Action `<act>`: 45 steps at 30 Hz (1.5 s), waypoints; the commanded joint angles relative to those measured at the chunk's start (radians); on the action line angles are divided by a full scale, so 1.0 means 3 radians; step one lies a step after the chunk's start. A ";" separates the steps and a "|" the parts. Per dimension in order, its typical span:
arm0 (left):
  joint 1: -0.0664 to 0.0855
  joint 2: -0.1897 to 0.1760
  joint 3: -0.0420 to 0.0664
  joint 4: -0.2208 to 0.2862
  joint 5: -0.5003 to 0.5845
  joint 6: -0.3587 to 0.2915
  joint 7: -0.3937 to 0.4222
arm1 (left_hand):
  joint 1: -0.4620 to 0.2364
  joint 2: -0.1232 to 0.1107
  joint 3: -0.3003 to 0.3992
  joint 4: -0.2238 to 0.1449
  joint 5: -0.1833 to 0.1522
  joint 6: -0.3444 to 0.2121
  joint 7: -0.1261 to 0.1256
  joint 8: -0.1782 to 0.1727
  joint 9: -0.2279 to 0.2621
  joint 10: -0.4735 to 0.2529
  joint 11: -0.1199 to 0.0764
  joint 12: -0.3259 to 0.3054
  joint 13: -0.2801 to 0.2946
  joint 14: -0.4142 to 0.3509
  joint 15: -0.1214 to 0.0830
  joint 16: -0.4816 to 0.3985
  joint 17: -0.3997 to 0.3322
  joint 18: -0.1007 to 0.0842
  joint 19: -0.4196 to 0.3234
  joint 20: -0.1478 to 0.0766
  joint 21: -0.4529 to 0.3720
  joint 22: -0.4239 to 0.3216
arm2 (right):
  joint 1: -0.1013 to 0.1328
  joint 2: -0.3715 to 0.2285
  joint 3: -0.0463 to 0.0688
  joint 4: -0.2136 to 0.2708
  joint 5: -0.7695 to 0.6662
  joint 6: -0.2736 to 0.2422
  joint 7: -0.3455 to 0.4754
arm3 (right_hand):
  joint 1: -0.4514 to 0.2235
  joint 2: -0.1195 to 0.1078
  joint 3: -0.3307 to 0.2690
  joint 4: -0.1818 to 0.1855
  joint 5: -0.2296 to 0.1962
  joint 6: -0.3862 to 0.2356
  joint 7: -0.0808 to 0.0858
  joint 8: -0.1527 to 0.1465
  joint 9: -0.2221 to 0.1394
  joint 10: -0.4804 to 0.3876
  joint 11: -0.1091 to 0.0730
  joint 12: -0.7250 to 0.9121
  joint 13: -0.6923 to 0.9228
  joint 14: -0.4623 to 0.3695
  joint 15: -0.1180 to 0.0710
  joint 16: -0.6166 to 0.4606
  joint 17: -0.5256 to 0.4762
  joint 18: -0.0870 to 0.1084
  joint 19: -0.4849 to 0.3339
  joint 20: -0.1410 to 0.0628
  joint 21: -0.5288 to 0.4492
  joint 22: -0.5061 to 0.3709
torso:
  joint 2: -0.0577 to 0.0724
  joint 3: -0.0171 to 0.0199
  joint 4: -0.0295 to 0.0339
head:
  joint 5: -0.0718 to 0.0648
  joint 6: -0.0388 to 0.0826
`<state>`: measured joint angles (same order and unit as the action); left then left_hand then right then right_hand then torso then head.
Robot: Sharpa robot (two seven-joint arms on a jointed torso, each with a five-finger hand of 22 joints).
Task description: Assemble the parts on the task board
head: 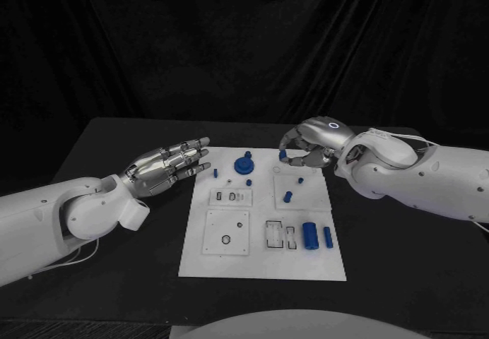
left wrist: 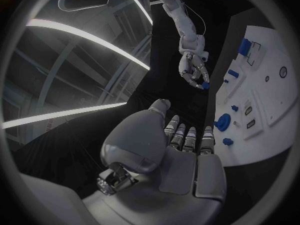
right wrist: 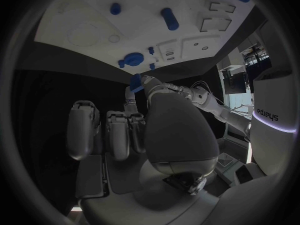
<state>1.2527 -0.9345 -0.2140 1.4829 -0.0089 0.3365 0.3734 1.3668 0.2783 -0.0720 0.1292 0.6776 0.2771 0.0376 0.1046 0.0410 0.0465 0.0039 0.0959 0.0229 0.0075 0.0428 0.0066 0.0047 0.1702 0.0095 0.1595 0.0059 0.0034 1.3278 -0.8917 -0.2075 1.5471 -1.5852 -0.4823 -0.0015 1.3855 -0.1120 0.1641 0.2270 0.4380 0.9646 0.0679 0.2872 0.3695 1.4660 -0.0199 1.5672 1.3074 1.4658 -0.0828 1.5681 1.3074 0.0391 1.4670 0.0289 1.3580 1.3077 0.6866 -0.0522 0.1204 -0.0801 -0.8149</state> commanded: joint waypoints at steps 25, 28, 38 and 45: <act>-0.0004 0.0010 0.0003 0.0030 0.0005 0.0032 0.0009 | -0.0027 -0.0009 0.0024 -0.0002 0.0018 0.0007 0.0028 0.0020 0.0005 0.0009 0.0031 0.0022 0.0004 0.0011 0.0021 0.0017 0.0005 0.0033 0.0002 0.0022 -0.0003 0.0004 | -0.0360 0.0720 0.0000 -0.0279 -0.0344 0.0424 -0.0365 | -0.0045 -0.0004 -0.0001 -0.0037 0.0013 0.0016 0.0054 -0.0010 0.0006 0.0349 0.0095 0.0012 0.0878 0.0350 0.0092 0.0009 0.0878 0.0026 0.0040 0.0071 0.0036 0.0667 | 0.0002 -0.0002 0.0009 | 0.0050 -0.0028; -0.0004 0.0019 0.0003 0.0024 0.0005 0.0041 0.0009 | -0.0027 -0.0009 0.0024 -0.0002 0.0018 0.0007 0.0028 0.0020 0.0005 0.0009 0.0031 0.0022 0.0004 0.0011 0.0021 0.0017 0.0005 0.0033 0.0002 0.0022 -0.0003 0.0004 | -0.0373 0.0745 0.0000 -0.0298 -0.0345 0.0431 -0.0361 | -0.0052 -0.0004 -0.0003 -0.0036 0.0012 0.0016 0.0056 -0.0011 0.0005 0.0349 0.0097 0.0012 0.0878 0.0350 0.0094 0.0009 0.0878 0.0027 0.0039 0.0073 0.0034 0.0666 | 0.0002 -0.0002 0.0008 | 0.0050 -0.0029; -0.0004 0.0033 0.0003 0.0008 0.0005 0.0059 0.0008 | -0.0029 -0.0010 0.0026 -0.0004 0.0017 0.0002 0.0030 0.0019 0.0004 0.0007 0.0033 0.0020 0.0004 0.0011 0.0022 0.0016 0.0004 0.0033 0.0002 0.0023 -0.0003 0.0004 | -0.0416 0.0798 0.0000 -0.0326 -0.0346 0.0487 -0.0370 | -0.0062 -0.0003 -0.0003 -0.0035 0.0004 0.0016 0.0058 -0.0013 0.0005 0.0349 0.0101 0.0012 0.0878 0.0350 0.0097 0.0009 0.0878 0.0030 0.0033 0.0077 0.0020 0.0661 | 0.0006 0.0002 0.0003 | 0.0047 -0.0038; -0.0005 0.0031 0.0003 0.0005 0.0005 0.0062 0.0010 | -0.0029 -0.0010 0.0026 -0.0004 0.0017 0.0002 0.0030 0.0019 0.0004 0.0007 0.0033 0.0020 0.0004 0.0011 0.0022 0.0016 0.0004 0.0033 0.0002 0.0023 -0.0003 0.0004 | -0.0428 0.0830 0.0000 -0.0370 -0.0346 0.0540 -0.0377 | -0.0079 -0.0005 -0.0006 -0.0036 -0.0014 0.0008 0.0063 -0.0021 0.0003 0.0349 0.0106 0.0012 0.0878 0.0350 0.0102 0.0009 0.0878 0.0035 0.0025 0.0082 0.0000 0.0655 | 0.0004 0.0002 0.0004 | 0.0048 -0.0037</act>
<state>1.2524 -0.9263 -0.2139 1.4829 -0.0090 0.3398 0.3672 1.3668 0.2783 -0.0711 0.1284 0.6776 0.2807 0.0412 0.1045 0.0411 0.0500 0.0073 0.0996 0.0227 0.0075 0.0428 0.0066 0.0047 0.1702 0.0095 0.1595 0.0059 0.0034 1.2058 -0.6431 -0.2054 1.4403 -1.6801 -0.3498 -0.0914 1.3665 -0.1118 0.1643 0.2191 0.4368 0.9644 0.0821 0.2813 0.3703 1.4664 0.0059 1.5672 1.3080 1.4677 -0.0596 1.5681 1.3074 0.0391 1.4651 0.0484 1.3626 1.3074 0.6880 -0.0515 0.1218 -0.0660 -0.8262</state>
